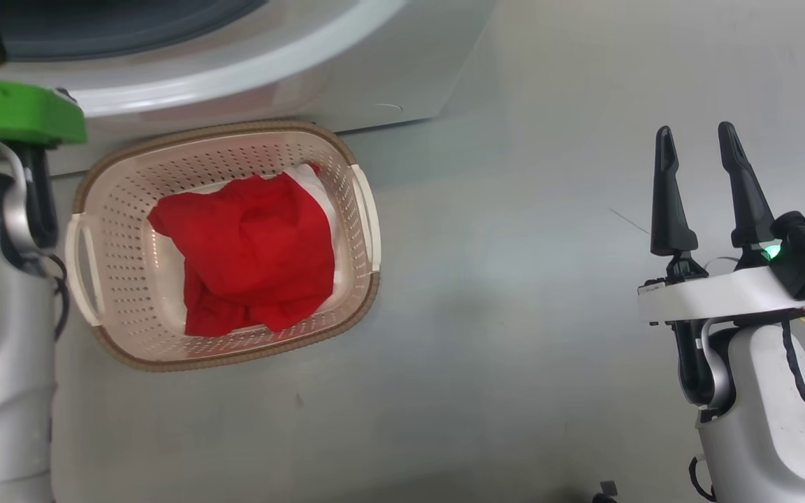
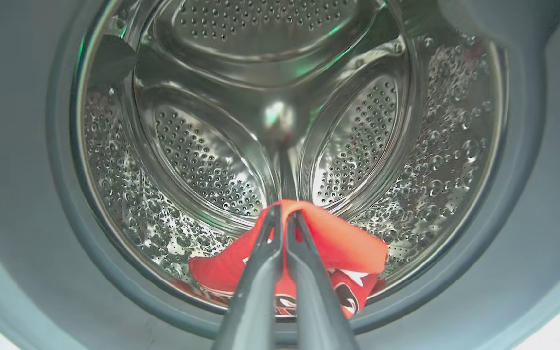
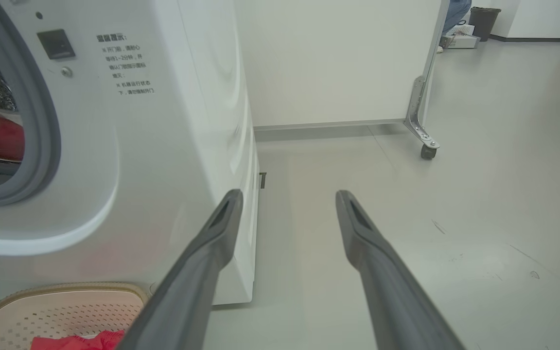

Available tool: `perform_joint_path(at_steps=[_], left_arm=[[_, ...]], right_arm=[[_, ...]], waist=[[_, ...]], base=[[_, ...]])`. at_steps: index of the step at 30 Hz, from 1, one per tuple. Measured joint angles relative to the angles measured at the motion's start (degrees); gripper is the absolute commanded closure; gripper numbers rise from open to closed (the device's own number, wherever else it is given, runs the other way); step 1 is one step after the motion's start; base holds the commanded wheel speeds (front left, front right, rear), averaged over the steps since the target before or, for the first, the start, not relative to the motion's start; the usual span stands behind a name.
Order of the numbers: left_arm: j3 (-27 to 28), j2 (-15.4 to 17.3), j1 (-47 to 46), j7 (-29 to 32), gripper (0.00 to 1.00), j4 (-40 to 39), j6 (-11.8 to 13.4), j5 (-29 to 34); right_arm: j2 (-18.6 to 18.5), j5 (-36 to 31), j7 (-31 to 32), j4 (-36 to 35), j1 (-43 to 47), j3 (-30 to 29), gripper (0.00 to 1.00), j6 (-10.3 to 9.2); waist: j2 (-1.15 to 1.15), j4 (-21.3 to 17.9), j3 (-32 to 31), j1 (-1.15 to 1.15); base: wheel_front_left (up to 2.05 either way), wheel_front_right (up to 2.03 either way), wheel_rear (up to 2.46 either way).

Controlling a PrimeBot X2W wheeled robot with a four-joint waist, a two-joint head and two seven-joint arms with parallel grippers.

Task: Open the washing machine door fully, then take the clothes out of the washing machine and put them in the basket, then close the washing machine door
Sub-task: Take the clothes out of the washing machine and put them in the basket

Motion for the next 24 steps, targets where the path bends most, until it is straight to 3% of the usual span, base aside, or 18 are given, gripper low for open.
perform_joint_path(at_steps=[5,24], left_arm=[[-1.1,-1.8,4.6,-4.0,1.00,-2.8,0.1,0.2],[-5.5,-5.0,20.5,-4.2,1.00,-15.4,0.5,3.3]], right_arm=[[-0.3,-0.3,0.0,0.0,1.4,-1.1,0.00,0.00],[-1.3,-1.5,0.0,1.5,6.9,-1.8,0.00,0.13]], waist=[[0.00,1.5,-2.0,0.00],[0.00,6.6,-10.9,0.00]], base=[[0.00,0.00,0.00],[0.00,0.00,0.00]])
